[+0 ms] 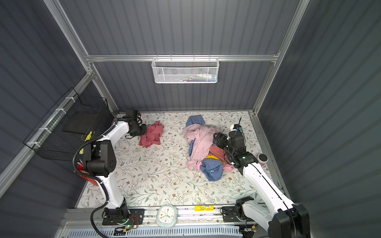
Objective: Pick out a specific cloth from the pile
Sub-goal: 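Lower the dark pink shirt with the left gripper onto the table beside the pile, then open the left gripper to release the dark pink shirt on the table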
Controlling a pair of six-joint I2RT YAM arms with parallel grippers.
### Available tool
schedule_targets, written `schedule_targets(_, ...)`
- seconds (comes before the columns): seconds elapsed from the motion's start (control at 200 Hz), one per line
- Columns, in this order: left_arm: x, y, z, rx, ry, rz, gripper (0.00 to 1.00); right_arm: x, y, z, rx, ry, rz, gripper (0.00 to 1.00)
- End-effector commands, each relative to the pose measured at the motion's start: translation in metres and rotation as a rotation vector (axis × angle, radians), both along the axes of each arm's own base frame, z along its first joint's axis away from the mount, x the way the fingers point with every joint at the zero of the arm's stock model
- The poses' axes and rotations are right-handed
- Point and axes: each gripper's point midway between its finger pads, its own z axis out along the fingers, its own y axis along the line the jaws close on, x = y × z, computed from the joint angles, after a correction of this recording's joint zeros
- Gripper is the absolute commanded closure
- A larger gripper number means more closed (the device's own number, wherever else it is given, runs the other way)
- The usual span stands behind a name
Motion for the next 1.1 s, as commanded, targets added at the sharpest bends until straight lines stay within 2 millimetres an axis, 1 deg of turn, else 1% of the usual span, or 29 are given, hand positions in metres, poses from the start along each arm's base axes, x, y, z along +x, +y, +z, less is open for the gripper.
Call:
schedule_targets(0.0,-0.022,0.020,-0.034,0.103,0.138,0.015,0.99,0.001,0.001,0.010,-0.010,-0.017,0.002,0.16)
schedule_targets(0.055,-0.026,0.020,-0.044,0.104,0.166,0.018,0.92,0.002,0.001,0.009,-0.011,-0.014,0.003,0.16)
schedule_targets(0.135,-0.031,0.021,-0.055,0.105,0.203,0.021,0.78,0.002,0.001,0.008,-0.013,-0.011,0.004,0.16)
schedule_targets(0.19,-0.033,0.020,-0.057,0.098,0.211,0.021,0.72,0.002,0.002,0.008,-0.013,-0.012,0.008,0.16)
schedule_targets(0.205,-0.033,0.019,-0.057,0.095,0.209,0.021,0.69,0.002,0.002,0.008,-0.013,-0.012,0.008,0.16)
schedule_targets(0.255,-0.033,0.018,-0.052,0.083,0.184,0.026,0.52,0.002,0.002,0.009,-0.012,-0.012,0.009,0.16)
schedule_targets(0.305,-0.031,0.016,-0.043,0.068,0.146,0.032,0.40,0.002,0.001,0.008,-0.013,-0.011,0.007,0.16)
schedule_targets(0.51,-0.029,0.019,-0.014,0.080,0.069,0.052,0.19,0.002,0.001,0.008,-0.015,-0.011,0.006,0.16)
schedule_targets(0.63,-0.031,0.027,0.002,0.116,0.032,0.072,0.12,0.003,0.001,0.009,-0.019,-0.015,0.006,0.16)
schedule_targets(0.815,-0.030,0.028,0.035,0.117,-0.061,0.076,0.10,0.004,0.000,0.012,-0.031,-0.023,0.008,0.16)
schedule_targets(0.915,-0.028,0.016,0.051,0.068,-0.122,0.029,0.09,0.006,0.002,0.012,-0.031,-0.022,0.013,0.16)
schedule_targets(0.935,-0.027,0.013,0.053,0.060,-0.131,0.017,0.05,0.007,0.002,0.012,-0.031,-0.021,0.014,0.15)
schedule_targets(0.965,-0.026,0.008,0.058,0.047,-0.146,-0.004,0.04,0.007,0.003,0.012,-0.031,-0.020,0.017,0.15)
schedule_targets(1.016,-0.025,-0.002,0.061,0.032,-0.161,-0.050,0.03,0.008,0.004,0.011,-0.030,-0.018,0.022,0.16)
schedule_targets(1.046,-0.024,-0.008,0.061,0.028,-0.165,-0.076,0.00,0.008,0.004,0.011,-0.028,-0.017,0.024,0.16)
schedule_targets(1.096,-0.023,-0.019,0.058,0.025,-0.160,-0.123,0.00,0.009,0.005,0.011,-0.026,-0.019,0.026,0.16)
